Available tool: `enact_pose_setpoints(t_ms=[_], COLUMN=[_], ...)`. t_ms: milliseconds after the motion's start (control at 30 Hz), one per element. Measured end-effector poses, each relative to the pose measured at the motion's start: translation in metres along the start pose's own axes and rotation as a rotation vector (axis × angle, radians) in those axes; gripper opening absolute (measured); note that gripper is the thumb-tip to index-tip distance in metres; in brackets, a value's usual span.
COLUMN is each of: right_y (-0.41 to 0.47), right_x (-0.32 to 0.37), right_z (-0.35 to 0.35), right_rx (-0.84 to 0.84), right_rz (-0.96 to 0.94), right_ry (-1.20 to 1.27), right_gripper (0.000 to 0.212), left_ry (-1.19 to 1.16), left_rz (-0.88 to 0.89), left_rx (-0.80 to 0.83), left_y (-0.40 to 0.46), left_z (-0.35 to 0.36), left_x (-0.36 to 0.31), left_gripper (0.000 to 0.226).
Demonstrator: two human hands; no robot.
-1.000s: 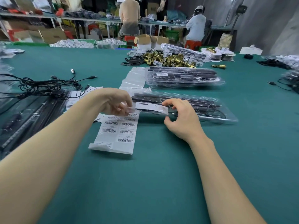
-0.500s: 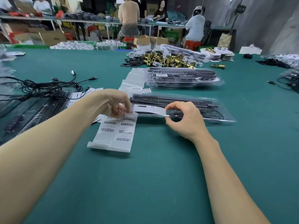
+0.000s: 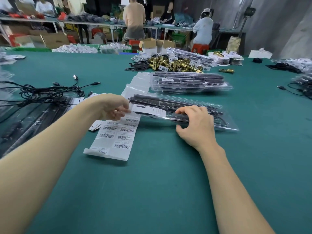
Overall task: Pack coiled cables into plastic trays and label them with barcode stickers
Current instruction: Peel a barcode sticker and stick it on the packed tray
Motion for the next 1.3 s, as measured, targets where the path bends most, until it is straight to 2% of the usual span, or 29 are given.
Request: enact_pose_setpoints(t_ms=[133, 233, 333, 533, 633, 767, 1000, 1167, 1300], right_y=[0.000, 0.001, 0.002, 0.000, -0.001, -0.003, -0.005, -0.005, -0.005], right_x=[0.005, 0.010, 0.014, 0.025, 0.026, 0.032, 0.038, 0.044, 0.045], right_z=[0.002, 0.007, 0.008, 0.006, 0.007, 0.003, 0.003, 0.007, 0.006], right_rx=[-0.086, -0.101, -0.111, -0.115, -0.107, -0.191, -0.227, -0.196, -0.223], right_rz=[0.009, -0.014, -0.017, -0.042, -0.019, -0.032, -0.069, -0.115, -0.119], right_ry=[0.013, 0.067, 0.139, -0.089, -0.123, -0.062, -0.103, -0.142, -0.143], right_gripper=[0.026, 0.026, 0.025, 0.026, 0.027, 0.025, 0.019, 0.019, 0.017], left_ry=[-0.319, -0.698, -0.947, -0.952, -0.955, -0.991, -0.937, -0.943, -0.897], left_rz=[0.026, -0.017, -0.048, -0.069, -0.035, -0.047, -0.087, -0.085, -0.076], left_rx=[0.011, 0.071, 0.027, 0.023, -0.025, -0.056, 0.160, 0.061, 0.064], left_y=[-0.021, -0.037, -0.044, -0.045, -0.044, -0.049, -0.062, -0.058, -0.058], left_z=[0.007, 0.024, 0.047, 0.065, 0.061, 0.066, 0.091, 0.090, 0.091], left_x=[0.013, 0.026, 0.030, 0.027, 0.028, 0.025, 0.017, 0.020, 0.021], left_gripper=[0.013, 0.036, 0.026, 0.003, 0.008, 0.011, 0.019, 0.011, 0.011])
Point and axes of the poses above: each hand's wrist, its own y-axis towards the middle knuckle, its own z-axis out of the palm, x = y × z, the point moved 5 cm from there along y, towards the middle knuckle, and after that the axes turned 7 degrees about -x, right-handed, at the moved point
